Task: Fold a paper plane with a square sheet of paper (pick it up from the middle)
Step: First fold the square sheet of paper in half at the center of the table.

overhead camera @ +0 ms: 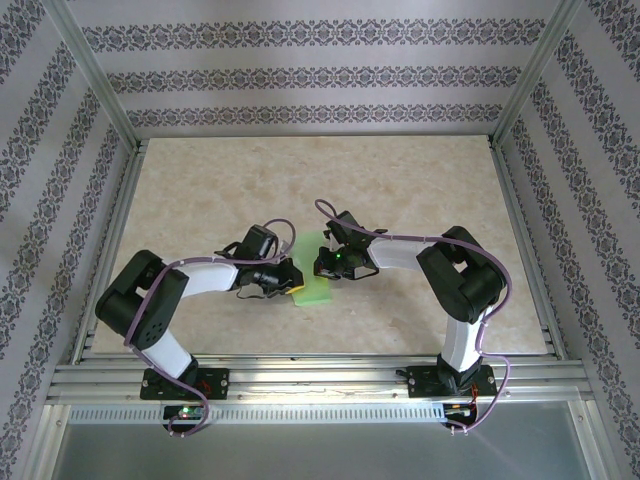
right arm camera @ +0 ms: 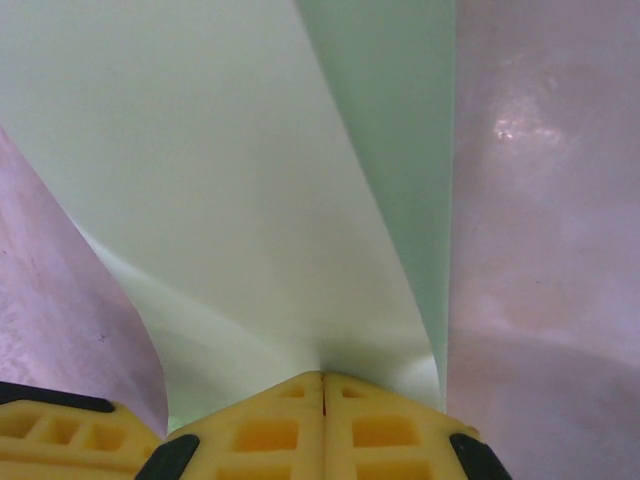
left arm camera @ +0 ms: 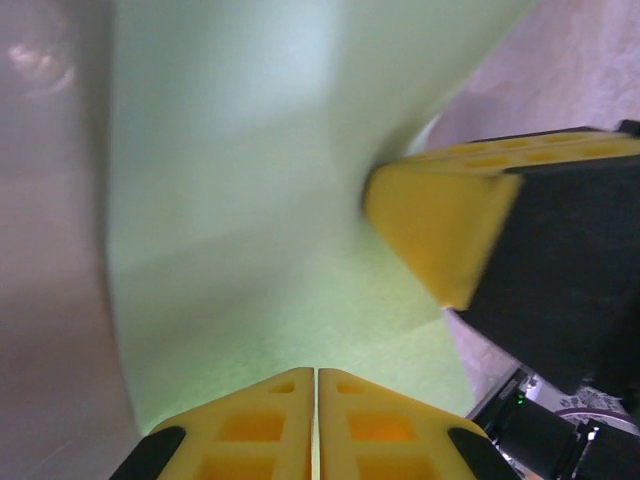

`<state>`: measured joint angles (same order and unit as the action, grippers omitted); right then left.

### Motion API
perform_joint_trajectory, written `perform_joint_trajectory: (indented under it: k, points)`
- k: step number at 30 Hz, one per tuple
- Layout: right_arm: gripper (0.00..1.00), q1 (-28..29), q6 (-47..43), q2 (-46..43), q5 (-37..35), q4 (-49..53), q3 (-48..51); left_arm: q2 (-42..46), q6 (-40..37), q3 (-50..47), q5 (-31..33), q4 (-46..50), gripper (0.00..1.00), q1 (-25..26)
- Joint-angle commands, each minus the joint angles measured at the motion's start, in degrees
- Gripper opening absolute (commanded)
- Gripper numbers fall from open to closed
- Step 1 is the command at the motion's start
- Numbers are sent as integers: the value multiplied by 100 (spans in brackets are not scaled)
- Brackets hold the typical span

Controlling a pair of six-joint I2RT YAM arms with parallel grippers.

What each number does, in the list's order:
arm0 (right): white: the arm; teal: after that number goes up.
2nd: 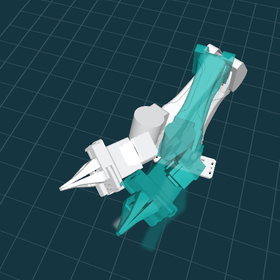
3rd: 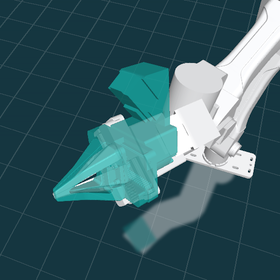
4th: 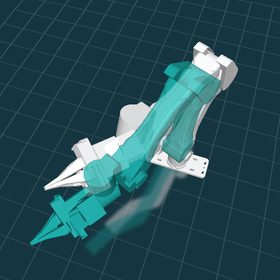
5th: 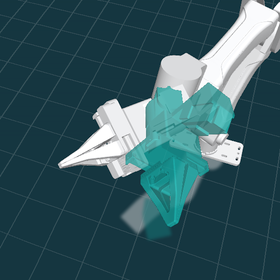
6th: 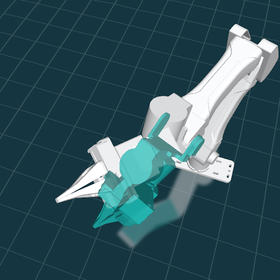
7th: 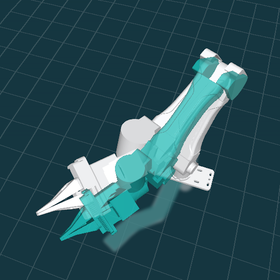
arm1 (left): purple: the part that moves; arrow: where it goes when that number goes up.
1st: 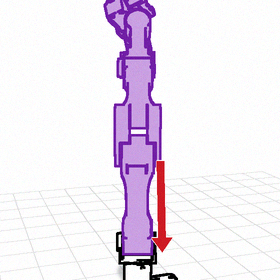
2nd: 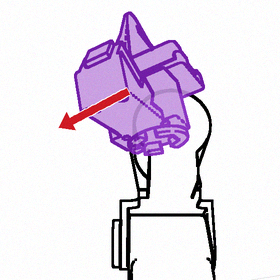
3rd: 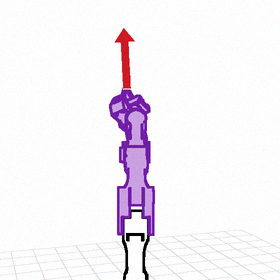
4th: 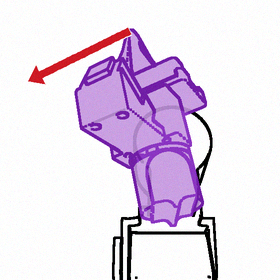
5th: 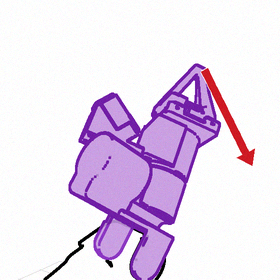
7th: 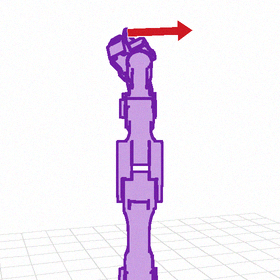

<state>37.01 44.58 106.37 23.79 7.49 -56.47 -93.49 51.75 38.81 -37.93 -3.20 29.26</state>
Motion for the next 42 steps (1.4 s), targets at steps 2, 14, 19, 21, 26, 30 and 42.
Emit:
perform_joint_trajectory:
  k: [2,14,19,21,26,30,42]
  points:
    - [0,25,-65,165,-449,801,285,-73,-101,-313,205,-10,9,31]
    - [0,-20,-89,141,-471,824,323,1166,-336,-1004,568,371,9,79]
    - [0,-21,-81,49,-556,841,355,1625,-206,-703,669,461,10,98]
    - [0,-25,-86,24,-533,820,357,1494,-75,-586,481,180,10,107]
    - [0,-30,-91,86,-490,843,311,757,353,-422,43,-748,10,193]
    - [0,-31,-65,78,-481,824,335,394,321,-297,-3,-703,10,337]
    - [0,-48,-125,68,-617,930,337,298,-38,-1071,136,-192,12,432]
